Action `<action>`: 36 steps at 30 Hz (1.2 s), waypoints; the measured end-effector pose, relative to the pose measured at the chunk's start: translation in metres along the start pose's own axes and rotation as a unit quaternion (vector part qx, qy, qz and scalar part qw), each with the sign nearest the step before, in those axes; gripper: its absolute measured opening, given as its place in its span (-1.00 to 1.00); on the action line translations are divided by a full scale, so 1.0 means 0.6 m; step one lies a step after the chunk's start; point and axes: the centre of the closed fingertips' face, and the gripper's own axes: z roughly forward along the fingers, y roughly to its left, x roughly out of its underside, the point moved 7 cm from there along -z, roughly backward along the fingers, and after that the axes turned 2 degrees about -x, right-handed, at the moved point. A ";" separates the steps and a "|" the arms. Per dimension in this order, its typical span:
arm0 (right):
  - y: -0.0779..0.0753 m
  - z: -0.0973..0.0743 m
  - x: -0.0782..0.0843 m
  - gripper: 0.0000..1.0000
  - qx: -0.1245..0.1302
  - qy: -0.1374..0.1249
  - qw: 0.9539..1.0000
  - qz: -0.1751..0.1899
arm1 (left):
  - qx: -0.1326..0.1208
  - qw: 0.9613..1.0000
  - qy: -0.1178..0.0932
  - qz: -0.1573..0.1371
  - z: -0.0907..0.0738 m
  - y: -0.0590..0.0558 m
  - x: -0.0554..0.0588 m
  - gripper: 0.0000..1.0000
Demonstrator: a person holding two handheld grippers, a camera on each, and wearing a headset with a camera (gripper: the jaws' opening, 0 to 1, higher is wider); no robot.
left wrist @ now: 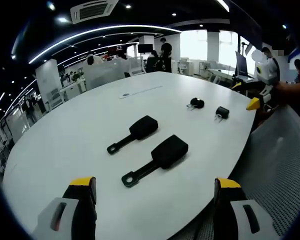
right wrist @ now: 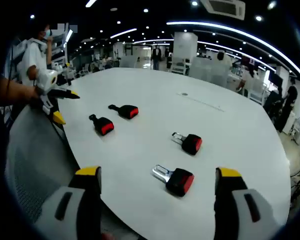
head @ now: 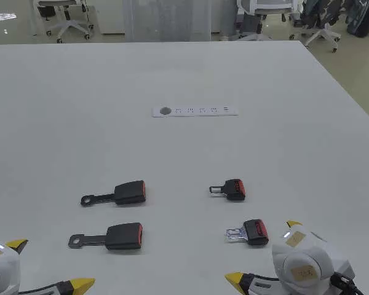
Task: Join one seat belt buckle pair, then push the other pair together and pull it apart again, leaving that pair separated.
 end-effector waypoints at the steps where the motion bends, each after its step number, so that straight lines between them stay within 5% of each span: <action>1: 0.000 -0.002 0.000 0.85 -0.001 -0.002 1.000 0.000 | 0.003 1.000 -0.001 0.000 0.000 0.001 0.000 1.00; 18: -0.016 -0.035 0.024 0.86 -0.006 -0.010 1.000 0.013 | 0.034 0.999 0.002 0.006 0.000 -0.010 0.000 0.96; 36: -0.007 -0.019 0.018 0.84 -0.020 0.001 1.000 -0.001 | 0.044 0.999 -0.001 0.020 0.005 -0.024 -0.004 0.92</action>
